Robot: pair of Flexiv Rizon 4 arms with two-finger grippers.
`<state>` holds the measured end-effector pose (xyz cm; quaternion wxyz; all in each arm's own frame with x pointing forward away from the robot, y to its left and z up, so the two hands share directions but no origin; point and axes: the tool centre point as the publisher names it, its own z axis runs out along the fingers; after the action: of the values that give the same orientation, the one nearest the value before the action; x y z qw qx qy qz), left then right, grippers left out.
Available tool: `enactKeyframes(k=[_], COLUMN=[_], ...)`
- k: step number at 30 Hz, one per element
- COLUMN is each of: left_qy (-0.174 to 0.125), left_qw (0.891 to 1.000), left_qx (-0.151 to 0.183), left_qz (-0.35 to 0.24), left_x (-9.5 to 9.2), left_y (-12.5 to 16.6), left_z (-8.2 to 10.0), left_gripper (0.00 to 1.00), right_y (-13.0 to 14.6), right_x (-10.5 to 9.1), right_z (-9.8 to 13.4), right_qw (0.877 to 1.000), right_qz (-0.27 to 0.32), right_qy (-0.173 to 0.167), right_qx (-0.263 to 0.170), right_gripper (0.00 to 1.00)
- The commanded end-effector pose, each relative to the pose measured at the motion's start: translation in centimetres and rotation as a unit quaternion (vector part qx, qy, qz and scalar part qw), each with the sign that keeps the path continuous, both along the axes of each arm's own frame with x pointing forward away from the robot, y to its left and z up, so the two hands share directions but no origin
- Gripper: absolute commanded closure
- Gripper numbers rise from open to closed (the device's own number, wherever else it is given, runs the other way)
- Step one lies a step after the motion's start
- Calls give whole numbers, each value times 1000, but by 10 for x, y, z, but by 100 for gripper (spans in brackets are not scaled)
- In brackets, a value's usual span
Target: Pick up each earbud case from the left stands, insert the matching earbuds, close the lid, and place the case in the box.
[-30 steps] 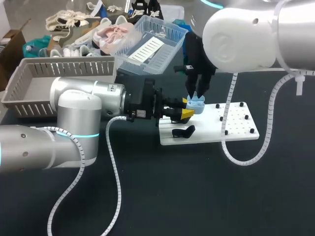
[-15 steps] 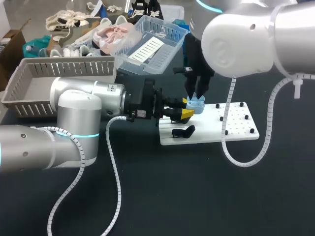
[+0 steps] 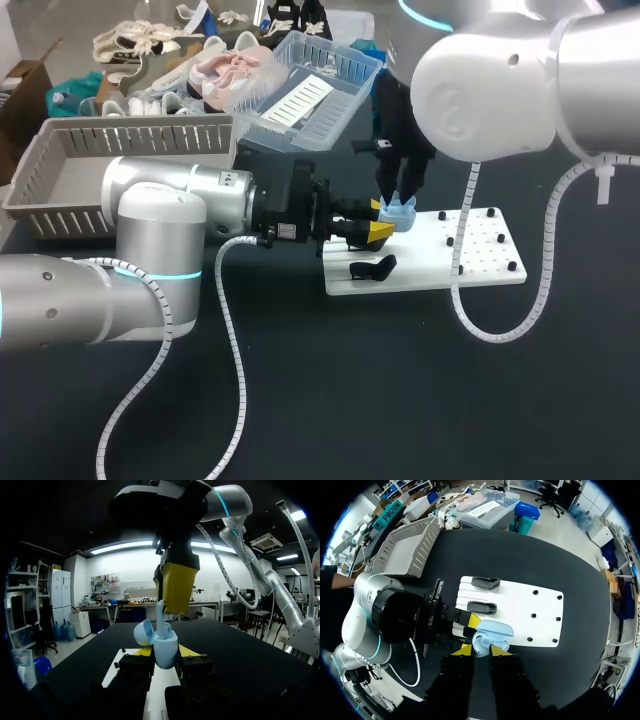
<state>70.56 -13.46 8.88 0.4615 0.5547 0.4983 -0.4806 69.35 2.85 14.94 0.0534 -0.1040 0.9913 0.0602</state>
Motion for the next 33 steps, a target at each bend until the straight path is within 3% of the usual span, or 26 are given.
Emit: enactKeyframes(k=[1,33], left_qy=[-1,-1], left_qw=[1000,1000], left_qx=[-1,-1], left_qz=[1,1], left_x=[-1,-1], left_y=[0,0], left_z=[0,0], left_gripper=[100,100], right_y=[0,2], right_x=[0,2], right_z=[-3,-11], right_qw=[1000,1000], right_qz=[0,-1], right_qy=[-2,0], right_qx=[2,0], right_gripper=[100,100])
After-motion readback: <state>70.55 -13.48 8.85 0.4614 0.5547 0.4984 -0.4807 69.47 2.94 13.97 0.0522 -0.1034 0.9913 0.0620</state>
